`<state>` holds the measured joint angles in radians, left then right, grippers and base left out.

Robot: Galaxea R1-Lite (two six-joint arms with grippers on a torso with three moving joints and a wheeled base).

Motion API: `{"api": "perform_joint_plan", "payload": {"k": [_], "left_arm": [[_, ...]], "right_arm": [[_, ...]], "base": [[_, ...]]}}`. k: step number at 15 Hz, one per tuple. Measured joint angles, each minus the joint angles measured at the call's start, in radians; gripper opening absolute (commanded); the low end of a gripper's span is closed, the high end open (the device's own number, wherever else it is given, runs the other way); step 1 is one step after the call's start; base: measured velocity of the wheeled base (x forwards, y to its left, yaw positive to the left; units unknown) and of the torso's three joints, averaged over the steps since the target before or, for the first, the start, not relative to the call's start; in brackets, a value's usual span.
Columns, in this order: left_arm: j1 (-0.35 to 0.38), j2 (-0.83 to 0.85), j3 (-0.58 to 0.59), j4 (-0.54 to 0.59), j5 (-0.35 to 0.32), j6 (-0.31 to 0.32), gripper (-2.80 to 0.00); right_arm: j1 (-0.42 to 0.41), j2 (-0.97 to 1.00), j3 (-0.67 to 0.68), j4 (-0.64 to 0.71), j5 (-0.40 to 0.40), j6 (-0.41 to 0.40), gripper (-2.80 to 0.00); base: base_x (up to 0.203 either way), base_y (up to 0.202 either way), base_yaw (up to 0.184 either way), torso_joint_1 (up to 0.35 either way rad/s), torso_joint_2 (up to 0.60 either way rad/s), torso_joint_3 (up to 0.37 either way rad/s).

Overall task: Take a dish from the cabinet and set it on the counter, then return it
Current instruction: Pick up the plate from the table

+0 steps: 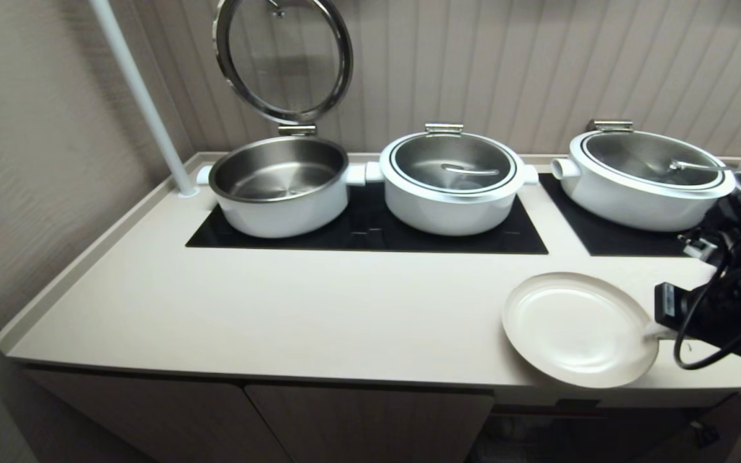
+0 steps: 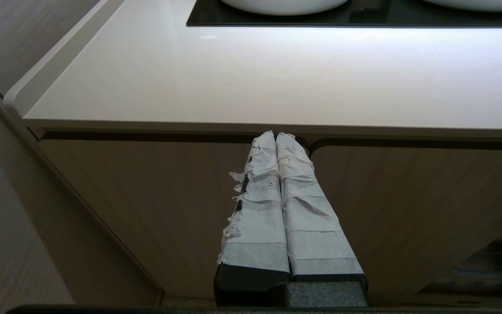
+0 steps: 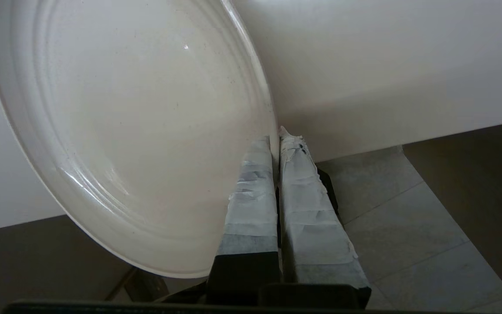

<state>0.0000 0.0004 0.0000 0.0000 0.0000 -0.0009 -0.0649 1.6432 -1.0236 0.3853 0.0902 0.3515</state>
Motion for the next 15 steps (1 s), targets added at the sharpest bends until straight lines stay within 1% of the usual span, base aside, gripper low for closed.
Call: {"api": "perform_joint_plan", "payload": {"k": [5,7,11,15], "left_arm": [[0.0,0.0,0.0,0.0,0.0,0.0,-2.8],[0.0,0.0,0.0,0.0,0.0,0.0,-2.8],[0.0,0.0,0.0,0.0,0.0,0.0,-2.8],[0.0,0.0,0.0,0.0,0.0,0.0,-2.8]], "right_arm": [[0.003,-0.088,0.097,-0.034,0.0,0.003,-2.8],[0.01,-0.127,0.125,-0.037,0.0,0.025,-2.8],[0.034,-0.186,0.139,-0.032,0.001,0.037,-2.8],[0.056,-0.227,0.149,-0.029,0.0,0.032,-2.8]], "base": [[0.0,0.0,0.0,0.0,0.0,0.0],[0.0,0.0,0.0,0.0,0.0,0.0],[0.0,0.0,0.0,0.0,0.0,0.0],[0.0,0.0,0.0,0.0,0.0,0.0]]}}
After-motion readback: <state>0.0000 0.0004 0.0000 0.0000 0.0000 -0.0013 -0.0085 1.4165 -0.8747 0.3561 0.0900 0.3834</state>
